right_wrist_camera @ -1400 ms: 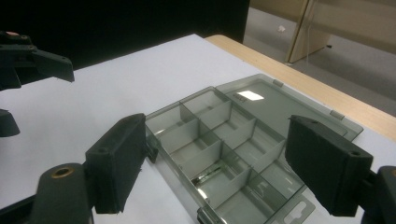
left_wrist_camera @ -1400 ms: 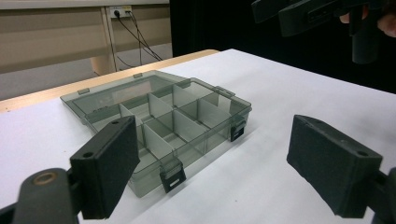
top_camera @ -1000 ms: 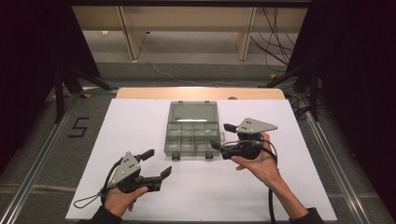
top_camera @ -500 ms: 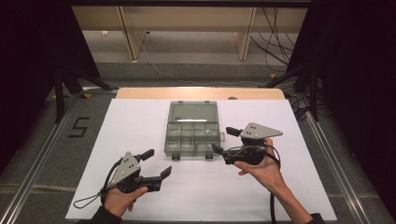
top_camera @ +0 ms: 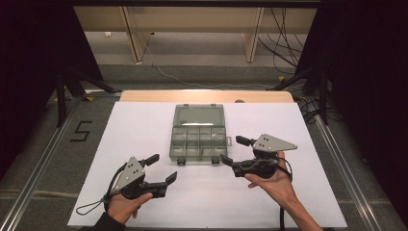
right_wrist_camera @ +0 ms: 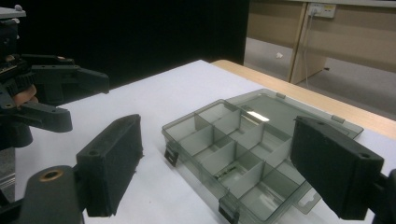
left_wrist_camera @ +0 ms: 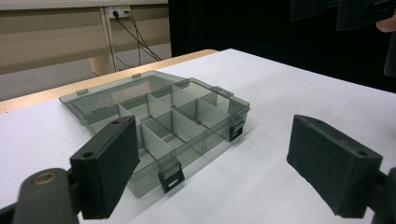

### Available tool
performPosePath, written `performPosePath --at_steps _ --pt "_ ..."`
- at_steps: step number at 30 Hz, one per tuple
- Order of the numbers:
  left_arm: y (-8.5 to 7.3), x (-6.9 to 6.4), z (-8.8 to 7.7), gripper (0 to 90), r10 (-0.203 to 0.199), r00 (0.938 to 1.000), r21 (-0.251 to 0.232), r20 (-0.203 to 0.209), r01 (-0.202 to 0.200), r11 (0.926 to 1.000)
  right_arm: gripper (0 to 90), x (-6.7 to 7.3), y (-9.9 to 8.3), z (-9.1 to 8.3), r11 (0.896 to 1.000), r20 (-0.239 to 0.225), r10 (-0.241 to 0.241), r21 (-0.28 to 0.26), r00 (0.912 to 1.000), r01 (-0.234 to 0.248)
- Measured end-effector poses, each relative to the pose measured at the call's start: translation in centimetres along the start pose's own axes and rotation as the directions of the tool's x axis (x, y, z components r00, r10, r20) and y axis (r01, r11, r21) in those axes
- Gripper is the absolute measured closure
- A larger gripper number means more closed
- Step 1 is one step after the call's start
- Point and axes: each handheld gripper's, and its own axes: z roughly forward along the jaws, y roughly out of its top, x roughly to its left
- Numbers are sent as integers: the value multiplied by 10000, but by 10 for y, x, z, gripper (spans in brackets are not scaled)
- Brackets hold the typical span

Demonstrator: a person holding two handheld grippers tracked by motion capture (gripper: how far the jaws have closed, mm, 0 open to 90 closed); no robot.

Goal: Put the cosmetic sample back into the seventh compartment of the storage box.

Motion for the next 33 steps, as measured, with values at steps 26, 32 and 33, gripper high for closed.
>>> performPosePath --at_steps 26,32,33 --pt "0 0 0 158 36 10000 54 68 -36 10000 163 6 -23 -22 9998 240 91 -174 9997 -86" --pt "0 -1 0 158 -59 10000 42 57 59 10000 163 5 -30 -26 9996 328 182 -223 9993 -175" --pt "0 -1 0 158 -64 10000 34 62 63 10000 163 5 -31 -27 9997 298 225 -85 9993 -223"
